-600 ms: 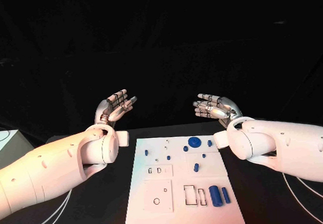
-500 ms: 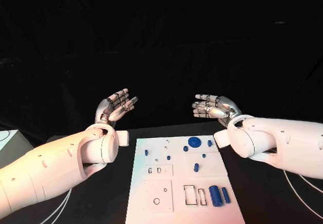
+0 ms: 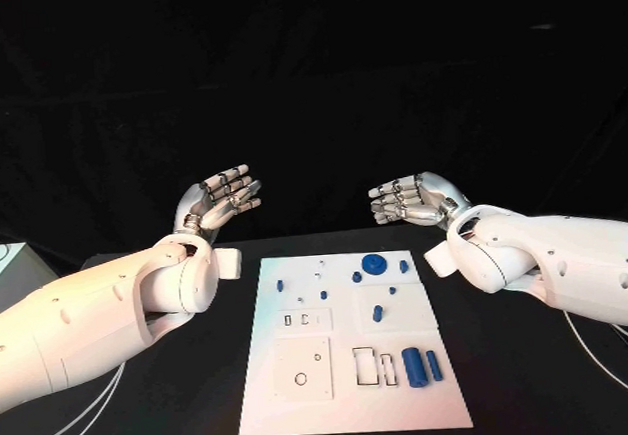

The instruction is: Assemble the parts on the task board

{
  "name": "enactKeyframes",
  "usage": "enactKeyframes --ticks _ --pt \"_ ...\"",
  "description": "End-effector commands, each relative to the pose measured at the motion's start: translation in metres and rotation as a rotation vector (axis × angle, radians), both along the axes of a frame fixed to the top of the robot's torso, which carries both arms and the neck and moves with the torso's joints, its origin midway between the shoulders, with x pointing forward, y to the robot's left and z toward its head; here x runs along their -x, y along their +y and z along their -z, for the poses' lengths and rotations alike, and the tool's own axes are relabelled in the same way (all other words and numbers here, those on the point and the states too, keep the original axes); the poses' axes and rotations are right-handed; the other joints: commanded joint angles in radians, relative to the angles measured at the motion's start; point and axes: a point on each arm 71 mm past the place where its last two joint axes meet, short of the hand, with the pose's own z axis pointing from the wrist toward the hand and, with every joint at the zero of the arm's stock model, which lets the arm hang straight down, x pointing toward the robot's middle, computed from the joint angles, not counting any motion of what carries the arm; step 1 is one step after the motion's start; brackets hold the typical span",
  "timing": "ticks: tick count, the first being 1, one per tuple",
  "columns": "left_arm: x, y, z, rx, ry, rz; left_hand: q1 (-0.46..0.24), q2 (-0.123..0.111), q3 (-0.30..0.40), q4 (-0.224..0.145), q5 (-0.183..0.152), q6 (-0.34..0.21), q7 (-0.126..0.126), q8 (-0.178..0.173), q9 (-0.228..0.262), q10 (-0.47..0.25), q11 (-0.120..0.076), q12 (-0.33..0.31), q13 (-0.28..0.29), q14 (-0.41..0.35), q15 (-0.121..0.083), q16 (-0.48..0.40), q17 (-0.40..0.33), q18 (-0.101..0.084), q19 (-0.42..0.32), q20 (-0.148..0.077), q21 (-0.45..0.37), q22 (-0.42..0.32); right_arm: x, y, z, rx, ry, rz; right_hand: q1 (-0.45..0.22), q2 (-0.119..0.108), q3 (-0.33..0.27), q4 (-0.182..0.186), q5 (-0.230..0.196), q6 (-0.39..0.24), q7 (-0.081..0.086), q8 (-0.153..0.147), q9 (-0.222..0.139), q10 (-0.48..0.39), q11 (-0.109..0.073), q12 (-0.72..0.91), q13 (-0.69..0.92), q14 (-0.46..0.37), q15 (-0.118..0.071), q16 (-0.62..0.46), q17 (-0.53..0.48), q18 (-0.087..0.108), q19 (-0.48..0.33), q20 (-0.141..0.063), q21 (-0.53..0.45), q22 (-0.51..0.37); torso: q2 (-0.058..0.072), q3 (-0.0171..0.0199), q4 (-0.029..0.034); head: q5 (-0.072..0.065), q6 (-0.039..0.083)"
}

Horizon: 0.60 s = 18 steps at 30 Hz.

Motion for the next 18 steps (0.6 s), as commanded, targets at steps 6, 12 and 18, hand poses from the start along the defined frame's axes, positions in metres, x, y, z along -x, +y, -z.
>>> enactKeyframes --ticks 6,12,18 --pt "0.015 -0.006 -0.007 0.031 -0.01 0.16 0.008 -0.011 0.051 -0.016 0.005 0.24 0.068 0.074 0.037 0.308 -0.069 0.094 0.013 0.322 -0.103 0.261 0.14 0.041 0.233 -0.076 0.205 0.1 0.006 0.002 -0.005 0.317 -0.167 -0.134 0.058 -0.014 0.026 -0.027 -0.015 0.122 0.008 0.041 0.012 0.166 -0.052 0.01 0.0 0.183 -0.07 0.071 0.029 0.012 0.167 -0.075 0.094 0.033 0.031 -0.0002 0.0071 -0.013 -0.003" --pt "0.03 -0.008 -0.012 0.02 -0.006 0.266 0.003 -0.038 0.09 -0.053 0.003 0.328 0.023 0.12 0.053 0.422 -0.109 0.07 0.004 0.323 -0.146 0.503 0.302 0.031 0.214 -0.13 0.427 0.254 0.007 0.002 -0.004 0.495 -0.225 -0.179 0.074 -0.013 -0.03 -0.032 -0.035 0.161 -0.03 0.047 0.011 0.282 -0.104 0.016 0.004 0.401 -0.142 0.191 0.109 0.012 0.33 -0.16 0.251 0.117 0.055 -0.0022 0.0186 -0.027 -0.003" --pt "0.044 -0.011 -0.016 0.021 0.01 0.328 -0.012 -0.041 0.114 -0.071 0.004 0.342 0.018 0.124 0.06 0.468 -0.124 0.042 0.012 0.316 -0.163 0.712 0.437 0.038 0.189 -0.145 0.667 0.424 0.007 0.005 -0.001 0.689 -0.266 -0.197 0.056 -0.066 -0.017 -0.011 -0.008 0.175 -0.045 0.027 0.005 0.313 -0.123 -0.014 0.005 0.497 -0.172 0.477 0.307 0.008 0.423 -0.197 0.426 0.231 0.079 -0.0046 0.033 -0.041 0.0"
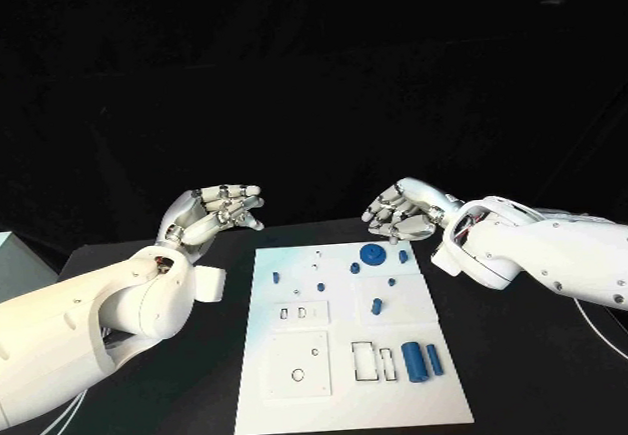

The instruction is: Assemble the parts on the task board

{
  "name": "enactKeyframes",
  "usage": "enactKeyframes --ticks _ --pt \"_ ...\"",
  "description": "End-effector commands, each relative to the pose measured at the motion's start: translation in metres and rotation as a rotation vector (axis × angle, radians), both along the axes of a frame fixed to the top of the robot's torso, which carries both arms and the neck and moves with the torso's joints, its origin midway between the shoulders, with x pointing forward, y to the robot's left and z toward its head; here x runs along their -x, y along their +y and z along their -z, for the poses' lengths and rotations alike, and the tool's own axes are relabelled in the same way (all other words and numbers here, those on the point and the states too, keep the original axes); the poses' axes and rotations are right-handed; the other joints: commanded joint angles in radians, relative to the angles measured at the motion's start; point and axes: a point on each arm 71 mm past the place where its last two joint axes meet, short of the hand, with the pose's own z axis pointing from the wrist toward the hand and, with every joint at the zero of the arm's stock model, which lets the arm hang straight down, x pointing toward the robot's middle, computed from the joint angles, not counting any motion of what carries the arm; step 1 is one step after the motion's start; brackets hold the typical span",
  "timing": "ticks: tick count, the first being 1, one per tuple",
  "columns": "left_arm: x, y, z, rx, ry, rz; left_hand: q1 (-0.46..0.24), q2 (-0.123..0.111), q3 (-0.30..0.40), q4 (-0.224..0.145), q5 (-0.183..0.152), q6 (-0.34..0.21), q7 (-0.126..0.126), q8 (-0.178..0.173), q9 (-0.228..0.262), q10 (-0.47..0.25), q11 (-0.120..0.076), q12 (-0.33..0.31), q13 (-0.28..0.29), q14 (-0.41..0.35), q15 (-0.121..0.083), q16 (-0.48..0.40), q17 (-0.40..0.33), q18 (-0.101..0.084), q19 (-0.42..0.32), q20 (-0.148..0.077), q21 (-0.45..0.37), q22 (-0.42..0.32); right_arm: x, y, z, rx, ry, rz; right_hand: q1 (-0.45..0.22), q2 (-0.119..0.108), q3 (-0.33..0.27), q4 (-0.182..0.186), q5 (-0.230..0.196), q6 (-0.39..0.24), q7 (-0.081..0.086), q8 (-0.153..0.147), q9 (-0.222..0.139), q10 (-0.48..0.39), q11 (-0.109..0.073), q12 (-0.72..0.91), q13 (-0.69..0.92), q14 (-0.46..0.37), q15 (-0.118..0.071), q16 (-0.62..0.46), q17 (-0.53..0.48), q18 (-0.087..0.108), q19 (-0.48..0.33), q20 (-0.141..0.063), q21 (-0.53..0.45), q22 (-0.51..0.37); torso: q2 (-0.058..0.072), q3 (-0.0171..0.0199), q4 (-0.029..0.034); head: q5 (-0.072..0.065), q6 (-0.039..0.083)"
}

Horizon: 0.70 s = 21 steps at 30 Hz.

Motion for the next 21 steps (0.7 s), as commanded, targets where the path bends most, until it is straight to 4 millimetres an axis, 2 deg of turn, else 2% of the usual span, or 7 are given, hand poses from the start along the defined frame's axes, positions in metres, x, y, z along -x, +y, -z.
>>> enactKeyframes --ticks 1,2,4,6,9,13,21 --pt "0.008 -0.007 -0.002 -0.009 0.006 0.1 -0.011 -0.005 0.013 -0.002 0.001 0.003 -0.002 0.003 0.003 0.01 0.0 -0.008 0.003 -0.01 -0.002 0.049 0.033 0.002 -0.002 -0.003 0.073 0.05 0.001 0.004 0.004 0.237 -0.057 -0.03 -0.011 -0.042 0.025 0.018 0.021 -0.002 -0.007 -0.017 -0.003 -0.004 -0.004 -0.003 0.001 0.03 -0.006 0.234 0.142 0.007 0.046 -0.006 0.094 0.065 0.024 -0.0024 0.0131 -0.01 0.002" --pt "0.009 -0.008 -0.003 -0.009 0.008 0.107 -0.013 -0.005 0.017 -0.002 0.0 0.003 -0.001 0.003 0.004 0.012 -0.001 -0.01 0.003 -0.011 -0.003 0.062 0.041 0.004 -0.003 -0.004 0.095 0.064 0.0 0.005 0.005 0.265 -0.063 -0.03 -0.021 -0.049 0.038 0.031 0.024 -0.001 -0.005 -0.019 -0.002 -0.013 -0.001 -0.004 0.0 0.036 -0.003 0.369 0.277 -0.018 0.074 -0.004 0.246 0.246 0.026 -0.0024 0.014 -0.011 0.0" --pt "0.012 -0.008 -0.004 -0.009 0.01 0.118 -0.019 -0.006 0.023 -0.001 -0.001 0.002 -0.003 0.004 0.006 0.015 0.0 -0.012 0.005 -0.007 -0.005 0.084 0.054 0.005 0.004 -0.005 0.132 0.087 0.0 0.007 0.006 0.309 -0.075 -0.03 -0.028 -0.066 0.048 0.043 0.024 -0.002 -0.003 -0.022 0.001 -0.031 0.004 -0.006 -0.001 0.041 0.002 0.551 0.469 -0.043 0.115 -0.002 0.423 0.455 0.035 -0.0039 0.0202 -0.016 -0.001" --pt "0.015 -0.009 -0.005 -0.009 0.013 0.128 -0.021 -0.009 0.029 -0.002 -0.001 0.001 -0.004 0.005 0.008 0.017 -0.001 -0.015 0.006 -0.003 -0.007 0.1 0.063 0.006 0.008 -0.006 0.163 0.106 -0.001 0.009 0.007 0.346 -0.084 -0.03 -0.029 -0.079 0.057 0.054 0.024 -0.005 -0.001 -0.024 0.004 -0.039 0.004 -0.005 -0.001 0.042 0.004 0.682 0.604 -0.064 0.144 0.002 0.56 0.619 0.04 -0.0037 0.023 -0.018 -0.003" --pt "0.018 -0.01 -0.006 -0.008 0.016 0.141 -0.028 -0.011 0.034 0.0 -0.001 0.0 -0.005 0.006 0.011 0.02 -0.002 -0.017 0.008 0.009 -0.009 0.121 0.075 0.006 0.014 -0.008 0.201 0.128 -0.002 0.012 0.008 0.392 -0.097 -0.029 -0.028 -0.088 0.066 0.064 0.027 -0.011 -0.004 -0.027 0.009 -0.044 0.007 -0.005 0.0 0.039 0.004 0.775 0.697 -0.084 0.169 0.007 0.687 0.774 0.048 -0.0031 0.0291 -0.023 -0.003" --pt "0.021 -0.012 -0.007 -0.007 0.019 0.155 -0.031 -0.013 0.035 0.002 -0.001 -0.002 -0.005 0.006 0.012 0.019 -0.001 -0.019 0.008 0.01 -0.009 0.125 0.077 0.006 0.014 -0.008 0.211 0.134 -0.004 0.015 0.01 0.434 -0.11 -0.017 -0.029 -0.095 0.069 0.072 0.03 -0.012 -0.004 -0.026 0.015 -0.05 0.009 -0.005 -0.001 0.036 0.006 0.813 0.73 -0.091 0.174 0.012 0.734 0.831 0.056 -0.0024 0.0338 -0.027 -0.007" --pt "0.025 -0.015 -0.009 -0.005 0.022 0.171 -0.036 -0.016 0.039 0.004 -0.001 -0.007 -0.003 0.004 0.013 0.012 0.001 -0.024 0.007 0.002 -0.007 0.124 0.078 0.006 0.013 -0.007 0.224 0.143 -0.008 0.018 0.013 0.494 -0.127 0.008 -0.035 -0.103 0.064 0.081 0.029 -0.02 -0.004 -0.029 0.018 -0.07 0.012 -0.007 -0.003 0.034 0.009 0.836 0.748 -0.091 0.172 0.015 0.748 0.845 0.073 -0.002 0.0436 -0.042 -0.01"
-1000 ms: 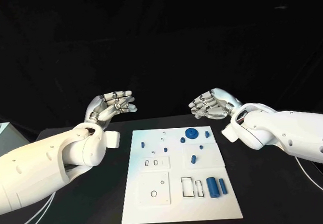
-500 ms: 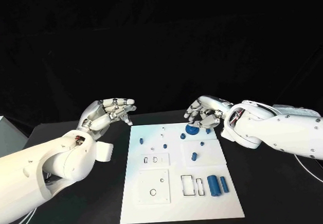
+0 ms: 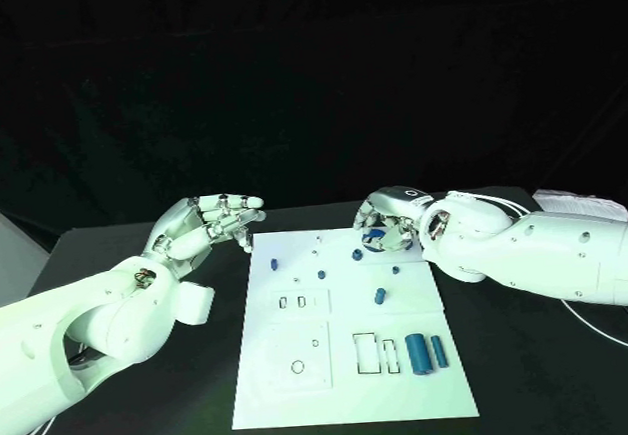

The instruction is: Assemble the parts on the task board

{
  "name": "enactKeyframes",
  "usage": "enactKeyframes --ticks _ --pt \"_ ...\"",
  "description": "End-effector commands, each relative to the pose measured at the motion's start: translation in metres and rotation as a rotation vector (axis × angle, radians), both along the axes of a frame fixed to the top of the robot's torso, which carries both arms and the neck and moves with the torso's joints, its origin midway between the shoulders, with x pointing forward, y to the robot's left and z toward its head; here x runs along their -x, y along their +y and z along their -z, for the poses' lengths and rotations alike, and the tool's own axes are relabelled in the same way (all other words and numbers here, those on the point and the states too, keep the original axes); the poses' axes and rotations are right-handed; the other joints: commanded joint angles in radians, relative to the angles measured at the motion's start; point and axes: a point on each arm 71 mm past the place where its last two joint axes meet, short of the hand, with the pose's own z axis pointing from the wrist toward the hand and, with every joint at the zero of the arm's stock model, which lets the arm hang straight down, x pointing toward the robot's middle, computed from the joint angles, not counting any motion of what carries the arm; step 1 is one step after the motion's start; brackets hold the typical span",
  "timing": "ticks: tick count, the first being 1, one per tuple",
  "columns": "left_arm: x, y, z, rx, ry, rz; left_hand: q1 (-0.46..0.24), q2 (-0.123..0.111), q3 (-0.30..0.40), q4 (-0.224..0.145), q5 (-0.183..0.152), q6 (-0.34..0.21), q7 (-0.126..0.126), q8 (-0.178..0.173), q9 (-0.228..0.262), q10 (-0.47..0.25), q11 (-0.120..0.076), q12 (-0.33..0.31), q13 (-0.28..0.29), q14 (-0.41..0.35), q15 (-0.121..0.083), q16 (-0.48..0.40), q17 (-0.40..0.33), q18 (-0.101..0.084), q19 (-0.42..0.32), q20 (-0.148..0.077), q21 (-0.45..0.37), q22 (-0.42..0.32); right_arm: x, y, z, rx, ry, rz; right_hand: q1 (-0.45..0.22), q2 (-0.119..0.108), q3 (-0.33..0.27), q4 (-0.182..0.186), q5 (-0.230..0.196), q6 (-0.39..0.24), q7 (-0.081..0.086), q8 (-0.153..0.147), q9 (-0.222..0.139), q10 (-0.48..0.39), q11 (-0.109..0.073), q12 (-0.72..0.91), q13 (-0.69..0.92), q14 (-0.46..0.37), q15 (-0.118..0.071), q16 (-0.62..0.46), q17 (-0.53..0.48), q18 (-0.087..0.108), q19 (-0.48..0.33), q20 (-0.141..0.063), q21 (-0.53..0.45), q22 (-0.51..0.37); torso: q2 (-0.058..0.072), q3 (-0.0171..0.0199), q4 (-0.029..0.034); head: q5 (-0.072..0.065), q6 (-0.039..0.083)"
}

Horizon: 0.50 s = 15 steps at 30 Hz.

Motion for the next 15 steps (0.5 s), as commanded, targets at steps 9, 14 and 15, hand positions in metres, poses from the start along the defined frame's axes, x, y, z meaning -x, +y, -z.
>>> enactKeyframes --ticks 9,14,15 --pt "0.003 -0.004 -0.002 0.0 0.0 0.039 -0.012 -0.001 0.007 0.002 -0.001 -0.011 -0.002 0.002 0.002 -0.006 0.006 -0.008 0.0 -0.006 0.003 0.004 0.002 0.005 0.008 0.004 0.016 0.011 -0.001 0.006 0.012 0.12 0.007 0.014 -0.005 -0.014 -0.008 0.014 -0.001 -0.008 -0.001 -0.003 0.004 -0.015 -0.001 -0.003 0.0 0.031 0.007 0.017 0.013 -0.012 0.005 0.005 0.013 0.01 0.028 0.0003 0.0136 -0.017 -0.002" --pt "0.003 -0.004 -0.003 0.001 -0.001 0.041 -0.012 -0.001 0.007 0.002 -0.001 -0.011 -0.002 0.002 0.002 -0.006 0.006 -0.008 0.0 -0.006 0.003 0.004 0.002 0.005 0.008 0.004 0.016 0.011 0.0 0.008 0.015 0.133 0.02 0.009 -0.007 -0.016 -0.014 0.018 -0.002 -0.007 -0.002 -0.002 0.006 -0.021 0.0 -0.003 0.0 0.03 0.008 0.021 0.013 -0.012 0.004 0.005 0.015 0.012 0.033 -0.0007 0.0164 -0.019 -0.004" --pt "0.003 -0.004 -0.003 0.001 -0.001 0.041 -0.013 -0.002 0.008 0.003 -0.001 -0.012 -0.001 0.002 0.002 -0.007 0.007 -0.009 0.0 -0.007 0.003 0.005 0.003 0.004 0.009 0.005 0.021 0.015 0.001 0.008 0.016 0.134 0.021 0.008 -0.007 -0.016 -0.014 0.018 -0.002 -0.007 -0.002 -0.002 0.006 -0.021 0.0 -0.003 0.0 0.03 0.008 0.021 0.013 -0.012 0.004 0.005 0.015 0.012 0.034 -0.0009 0.0172 -0.02 -0.004"
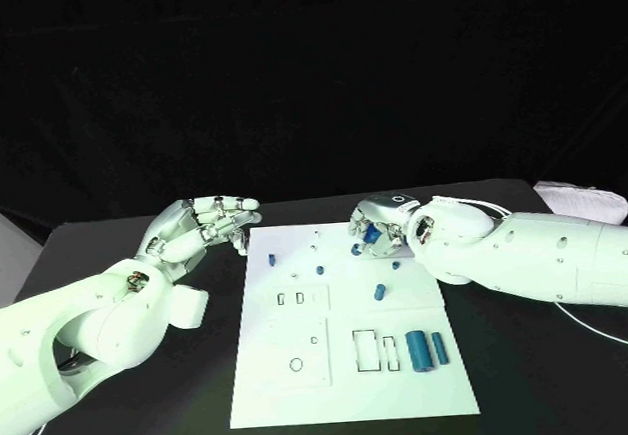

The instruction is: Assemble the parts on the task board

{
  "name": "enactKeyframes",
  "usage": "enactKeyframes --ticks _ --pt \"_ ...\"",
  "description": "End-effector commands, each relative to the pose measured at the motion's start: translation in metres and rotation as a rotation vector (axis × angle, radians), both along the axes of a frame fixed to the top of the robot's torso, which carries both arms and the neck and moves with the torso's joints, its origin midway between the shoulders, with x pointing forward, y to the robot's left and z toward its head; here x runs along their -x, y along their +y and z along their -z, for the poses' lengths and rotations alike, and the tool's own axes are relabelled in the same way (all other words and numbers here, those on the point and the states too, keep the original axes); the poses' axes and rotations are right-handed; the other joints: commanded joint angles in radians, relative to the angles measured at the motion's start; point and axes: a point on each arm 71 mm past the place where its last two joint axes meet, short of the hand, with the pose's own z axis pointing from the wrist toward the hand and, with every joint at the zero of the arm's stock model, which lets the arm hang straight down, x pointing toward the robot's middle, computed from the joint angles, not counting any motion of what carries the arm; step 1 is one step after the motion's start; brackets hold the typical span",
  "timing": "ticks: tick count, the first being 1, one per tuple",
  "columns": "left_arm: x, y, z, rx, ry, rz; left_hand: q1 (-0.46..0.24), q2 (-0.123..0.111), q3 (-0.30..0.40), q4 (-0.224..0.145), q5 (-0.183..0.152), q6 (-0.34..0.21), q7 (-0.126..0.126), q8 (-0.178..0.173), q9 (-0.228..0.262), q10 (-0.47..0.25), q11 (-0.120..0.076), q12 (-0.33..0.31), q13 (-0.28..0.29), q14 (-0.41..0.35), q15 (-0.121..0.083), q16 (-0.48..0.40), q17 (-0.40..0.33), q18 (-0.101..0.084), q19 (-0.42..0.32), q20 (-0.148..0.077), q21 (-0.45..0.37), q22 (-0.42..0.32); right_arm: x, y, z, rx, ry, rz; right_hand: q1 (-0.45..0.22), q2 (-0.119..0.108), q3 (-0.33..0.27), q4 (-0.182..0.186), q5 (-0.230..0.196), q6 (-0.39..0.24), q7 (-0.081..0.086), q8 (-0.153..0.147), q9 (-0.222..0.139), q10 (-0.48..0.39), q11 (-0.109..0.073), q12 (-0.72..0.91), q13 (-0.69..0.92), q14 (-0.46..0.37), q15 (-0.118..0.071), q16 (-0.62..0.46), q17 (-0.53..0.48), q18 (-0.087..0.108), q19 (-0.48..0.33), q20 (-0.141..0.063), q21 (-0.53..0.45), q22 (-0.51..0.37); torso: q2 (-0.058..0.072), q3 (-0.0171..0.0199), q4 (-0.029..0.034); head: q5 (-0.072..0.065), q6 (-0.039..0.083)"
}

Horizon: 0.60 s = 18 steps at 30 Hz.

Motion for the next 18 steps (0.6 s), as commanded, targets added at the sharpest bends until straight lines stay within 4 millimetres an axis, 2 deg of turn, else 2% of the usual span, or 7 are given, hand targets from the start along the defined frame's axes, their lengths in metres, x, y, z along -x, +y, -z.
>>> enactKeyframes --ticks 1,7,18 --pt "0.001 -0.0024 -0.0021 0.005 -0.006 0.024 -0.013 -0.002 0.007 0.002 -0.001 -0.009 0.003 0.002 0.001 -0.003 0.003 -0.004 0.0 -0.007 0.003 0.005 0.002 0.004 0.006 0.001 0.009 0.006 0.0007 0.0012 0.0033 0.052 0.015 -0.005 0.0 -0.008 -0.001 0.005 -0.002 -0.005 -0.003 -0.002 0.001 -0.008 0.0 -0.003 0.0 0.029 0.007 0.006 0.0 -0.012 0.003 0.005 0.006 0.001 0.008 -0.0011 0.004 -0.003 -0.003" --pt "0.0008 -0.0022 -0.0021 0.005 -0.005 0.025 -0.014 -0.002 0.007 0.002 -0.001 -0.01 0.003 0.001 0.001 -0.004 0.003 -0.005 0.0 -0.007 0.004 0.005 0.002 0.004 0.007 0.001 0.011 0.008 0.0013 0.0026 0.0045 0.059 0.022 -0.008 -0.001 -0.008 -0.005 0.007 -0.003 -0.004 -0.003 -0.001 0.002 -0.011 0.0 -0.003 0.001 0.028 0.007 0.008 0.001 -0.012 0.002 0.006 0.006 0.0 0.015 -0.0032 0.0057 -0.007 -0.002" --pt "0.0005 -0.0017 -0.0019 0.005 -0.004 0.026 -0.015 -0.003 0.008 0.003 -0.001 -0.012 0.004 0.0 0.001 -0.006 0.004 -0.007 -0.001 -0.008 0.004 0.006 0.003 0.004 0.007 0.002 0.015 0.011 0.0 0.003 0.0059 0.067 0.023 -0.003 0.004 0.005 -0.007 0.014 0.001 0.011 -0.003 0.009 0.009 -0.004 -0.001 0.002 0.004 0.026 0.007 0.014 0.001 -0.013 0.002 0.007 0.017 0.014 0.023 -0.0034 0.0085 -0.009 0.0"
